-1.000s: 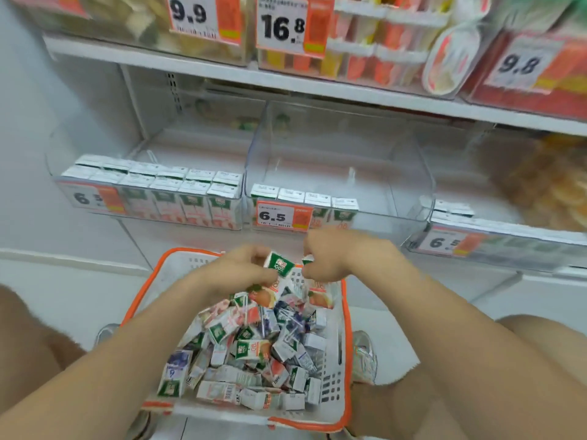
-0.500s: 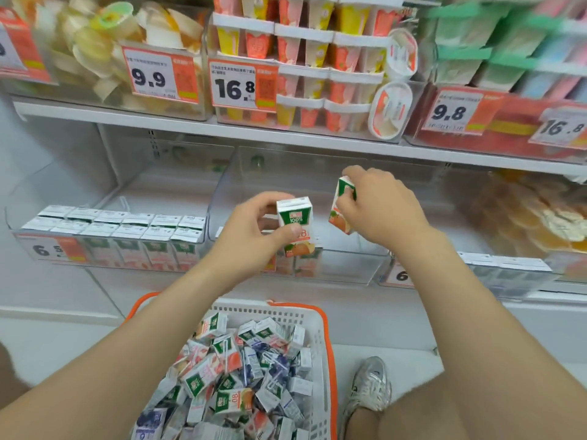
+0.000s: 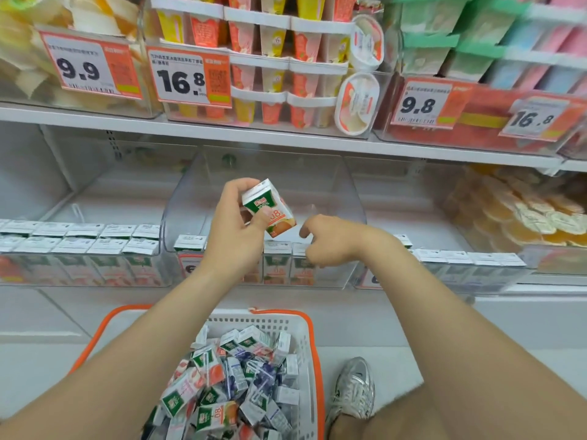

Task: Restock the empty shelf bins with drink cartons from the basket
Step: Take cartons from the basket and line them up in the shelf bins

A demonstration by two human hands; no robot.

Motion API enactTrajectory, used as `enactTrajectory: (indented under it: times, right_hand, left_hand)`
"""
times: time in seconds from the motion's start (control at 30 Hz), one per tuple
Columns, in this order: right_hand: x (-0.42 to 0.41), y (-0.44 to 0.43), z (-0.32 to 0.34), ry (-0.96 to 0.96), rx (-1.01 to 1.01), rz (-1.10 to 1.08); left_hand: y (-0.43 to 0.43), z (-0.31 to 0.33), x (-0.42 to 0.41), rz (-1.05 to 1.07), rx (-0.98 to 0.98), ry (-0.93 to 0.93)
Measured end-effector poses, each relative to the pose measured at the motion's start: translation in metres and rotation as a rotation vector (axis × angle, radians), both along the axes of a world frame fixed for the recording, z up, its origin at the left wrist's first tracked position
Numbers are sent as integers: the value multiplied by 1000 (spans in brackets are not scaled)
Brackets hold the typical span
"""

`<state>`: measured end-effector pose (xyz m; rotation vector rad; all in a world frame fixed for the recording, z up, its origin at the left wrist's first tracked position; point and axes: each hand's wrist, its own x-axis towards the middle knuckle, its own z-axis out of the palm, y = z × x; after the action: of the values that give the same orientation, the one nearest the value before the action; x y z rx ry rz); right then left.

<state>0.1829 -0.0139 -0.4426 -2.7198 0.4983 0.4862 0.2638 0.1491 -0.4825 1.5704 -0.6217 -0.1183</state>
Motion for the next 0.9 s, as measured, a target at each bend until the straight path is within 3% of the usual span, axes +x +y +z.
enactTrajectory:
  times: [0.1, 0.17, 0.27, 0.33, 0.47, 0.57, 0.8, 0.9]
  right_hand:
    - [-3, -2, 3, 11, -16, -47]
    - [-5, -7, 7, -116, -48, -62]
    - [-12, -9, 18, -455, 294, -60]
    - [-19, -7, 25, -559, 454, -11]
    - [-29, -16, 25, -646, 244, 37]
    - [-32, -25, 23, -662, 36, -16]
    - [-27, -22, 0, -229, -486, 93]
    - [-26, -14, -4, -144, -589, 103]
  left_hand:
    - [8, 2, -3, -39, 21, -1]
    - [10, 5, -4, -76, 42, -36]
    - [8, 12, -5, -121, 68, -114]
    - [4, 19, -7, -163, 72, -108]
    - [-10, 22, -10, -229, 77, -92]
    - [-17, 10, -6, -186, 288, -201]
    - [-15, -28, -8, -188, 872, -625]
    - [-8, -35, -6, -195, 970, -781]
